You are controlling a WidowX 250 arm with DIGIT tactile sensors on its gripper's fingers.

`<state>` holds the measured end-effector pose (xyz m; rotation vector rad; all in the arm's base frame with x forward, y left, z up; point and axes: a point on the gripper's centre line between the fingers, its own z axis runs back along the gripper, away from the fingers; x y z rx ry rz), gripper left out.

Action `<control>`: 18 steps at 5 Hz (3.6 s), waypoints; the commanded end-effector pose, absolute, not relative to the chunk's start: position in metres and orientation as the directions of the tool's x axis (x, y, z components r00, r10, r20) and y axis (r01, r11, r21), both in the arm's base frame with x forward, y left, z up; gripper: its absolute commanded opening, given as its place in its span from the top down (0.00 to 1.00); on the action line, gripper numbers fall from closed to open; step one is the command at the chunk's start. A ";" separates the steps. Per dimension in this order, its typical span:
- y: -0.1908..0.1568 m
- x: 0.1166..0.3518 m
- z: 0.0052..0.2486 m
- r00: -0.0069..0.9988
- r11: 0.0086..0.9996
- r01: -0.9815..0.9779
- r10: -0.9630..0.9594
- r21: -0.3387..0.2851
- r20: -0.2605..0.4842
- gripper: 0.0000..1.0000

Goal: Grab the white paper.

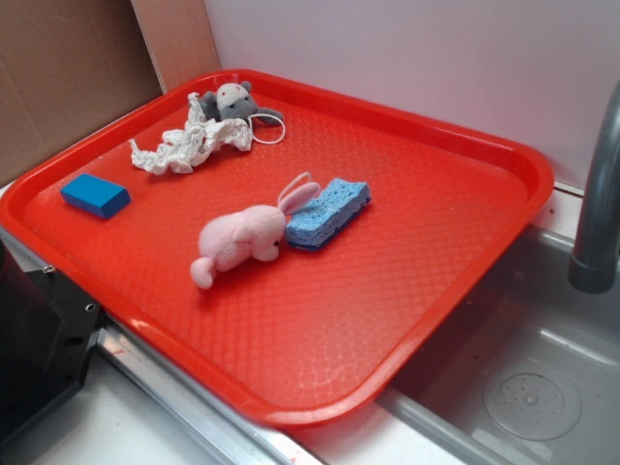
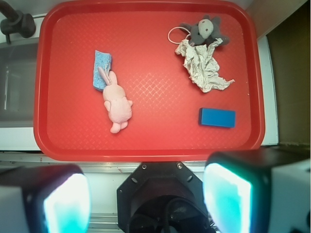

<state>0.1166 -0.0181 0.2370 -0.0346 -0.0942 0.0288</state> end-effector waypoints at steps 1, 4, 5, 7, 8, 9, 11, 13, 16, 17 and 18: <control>-0.018 0.117 0.237 0.995 0.999 -0.027 0.030 -0.036 0.094 0.00; 0.019 0.178 0.164 0.960 0.968 -0.249 0.250 -0.029 0.129 0.00; 0.044 0.200 0.135 0.951 0.961 -0.276 0.278 -0.036 0.137 0.00; 0.079 0.222 0.098 0.913 0.920 -0.390 0.383 0.026 0.140 0.00; 0.092 0.220 0.075 0.889 0.892 -0.449 0.442 0.045 0.121 0.00; 0.097 0.226 0.061 0.881 0.883 -0.467 0.459 0.054 0.114 0.00; 0.096 0.232 0.039 0.896 0.897 -0.438 0.429 0.063 0.114 0.00; 0.097 0.236 0.027 0.895 0.894 -0.441 0.432 0.078 0.110 0.00; 0.097 0.237 0.017 0.892 0.888 -0.449 0.440 0.096 0.103 1.00; 0.091 0.236 0.033 0.895 0.891 -0.443 0.431 0.102 0.119 1.00; 0.080 0.234 0.055 0.905 0.900 -0.421 0.407 0.116 0.128 1.00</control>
